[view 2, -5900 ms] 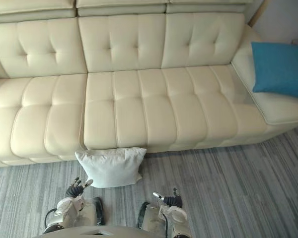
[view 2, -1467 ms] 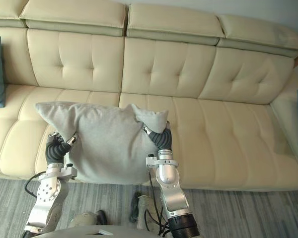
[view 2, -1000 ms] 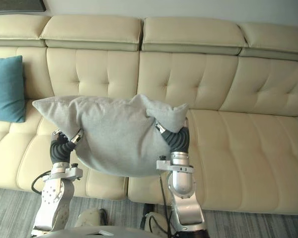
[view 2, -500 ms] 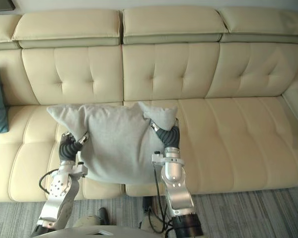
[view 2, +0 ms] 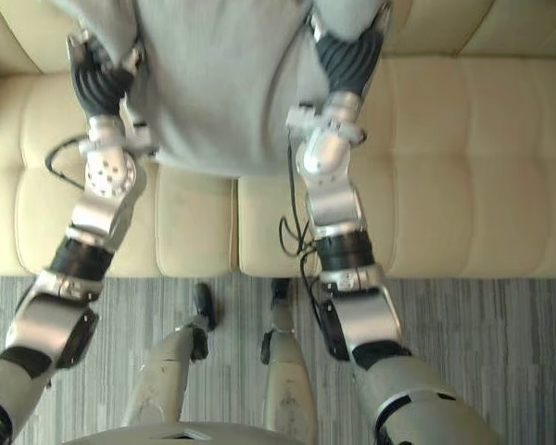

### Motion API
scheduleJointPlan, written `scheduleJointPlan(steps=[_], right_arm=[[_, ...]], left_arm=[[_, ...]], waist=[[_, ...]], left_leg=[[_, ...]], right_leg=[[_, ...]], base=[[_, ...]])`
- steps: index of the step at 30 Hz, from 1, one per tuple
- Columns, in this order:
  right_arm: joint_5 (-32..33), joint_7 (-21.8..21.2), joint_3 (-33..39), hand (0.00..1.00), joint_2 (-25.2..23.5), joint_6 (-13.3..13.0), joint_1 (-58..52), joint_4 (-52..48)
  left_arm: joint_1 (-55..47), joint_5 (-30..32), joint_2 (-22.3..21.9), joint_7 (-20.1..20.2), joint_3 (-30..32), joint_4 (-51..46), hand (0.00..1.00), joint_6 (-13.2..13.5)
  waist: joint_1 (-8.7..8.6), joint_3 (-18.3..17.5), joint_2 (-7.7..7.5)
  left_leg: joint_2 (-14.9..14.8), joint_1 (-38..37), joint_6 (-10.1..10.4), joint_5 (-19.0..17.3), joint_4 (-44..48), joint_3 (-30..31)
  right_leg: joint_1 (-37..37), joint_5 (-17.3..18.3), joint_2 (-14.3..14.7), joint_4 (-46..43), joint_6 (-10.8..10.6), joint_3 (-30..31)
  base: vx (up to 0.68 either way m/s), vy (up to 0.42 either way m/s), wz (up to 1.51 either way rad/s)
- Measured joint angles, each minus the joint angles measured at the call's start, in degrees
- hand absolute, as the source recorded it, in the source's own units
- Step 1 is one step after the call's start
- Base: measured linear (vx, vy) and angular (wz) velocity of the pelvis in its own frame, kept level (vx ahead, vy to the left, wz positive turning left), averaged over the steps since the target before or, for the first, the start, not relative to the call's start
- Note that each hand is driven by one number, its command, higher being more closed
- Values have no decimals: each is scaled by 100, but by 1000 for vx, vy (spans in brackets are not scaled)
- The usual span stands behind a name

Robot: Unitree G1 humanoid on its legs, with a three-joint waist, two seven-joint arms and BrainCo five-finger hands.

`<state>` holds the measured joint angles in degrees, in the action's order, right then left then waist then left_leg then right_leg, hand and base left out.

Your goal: Pick up cushions and gather them together orderly.

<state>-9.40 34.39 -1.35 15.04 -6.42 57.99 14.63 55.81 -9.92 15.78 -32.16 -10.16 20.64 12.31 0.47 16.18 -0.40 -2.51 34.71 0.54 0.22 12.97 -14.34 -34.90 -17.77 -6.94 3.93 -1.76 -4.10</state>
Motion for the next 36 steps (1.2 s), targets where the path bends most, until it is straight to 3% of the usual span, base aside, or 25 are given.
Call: scheduleJointPlan(steps=[5,6,12,18,22,28,31,34,36], right_arm=[[130,86,103,100,338,164,956,436],[167,85,127,0,374,174,975,436],[575,137,446,0,636,198,1196,434],[1054,184,700,0,635,194,1191,433],[1730,112,892,0,659,162,1185,455],[2922,-194,997,0,1211,121,1105,933],[3443,-443,1008,0,1546,-41,898,916],[3910,-618,1120,0,1595,-236,116,551],[3932,-792,1288,0,1415,-348,-1103,-109]], left_arm=[[1105,-237,71,133,53,873,100,-11],[1142,-252,46,168,72,910,0,-10],[1308,-576,-391,245,411,950,0,143],[1213,-665,-355,316,585,990,0,131],[1216,-933,-66,448,855,1060,0,57],[1219,-1253,578,696,1403,1269,0,-70],[1154,-1392,890,891,1516,1240,0,-49],[398,-1667,952,1063,1727,758,0,19],[-730,-1753,902,1234,1859,196,0,46]], waist=[[-64,398,8],[-62,447,7],[-65,473,13],[-52,475,10],[-83,476,8],[-95,476,8],[-92,476,8],[-95,472,8],[-107,471,8]], left_leg=[[-24,503,62,276,-262,34],[-40,564,71,281,-272,30],[-93,888,81,297,-236,43],[-115,1006,97,309,-205,89],[-169,1000,114,330,-177,47],[-246,633,164,281,-153,24],[-271,421,163,216,-95,15],[-301,176,184,168,-108,4],[-336,-20,210,108,-113,1]], right_leg=[[-566,-122,27,29,7,-28],[-642,-122,41,21,7,-24],[-1020,-114,63,-176,2,8],[-1236,171,54,-525,-5,14],[-1234,170,92,-536,-4,21],[-868,181,154,-525,5,27],[-630,253,178,-522,40,25],[-389,315,217,-516,41,25],[-207,357,257,-497,45,28]], base=[[-43,-7,10],[0,0,0],[-15,19,2],[-27,2,7],[-4,-6,-3],[0,-26,-7],[2,-55,-3],[26,-61,-7],[49,-57,-10]])
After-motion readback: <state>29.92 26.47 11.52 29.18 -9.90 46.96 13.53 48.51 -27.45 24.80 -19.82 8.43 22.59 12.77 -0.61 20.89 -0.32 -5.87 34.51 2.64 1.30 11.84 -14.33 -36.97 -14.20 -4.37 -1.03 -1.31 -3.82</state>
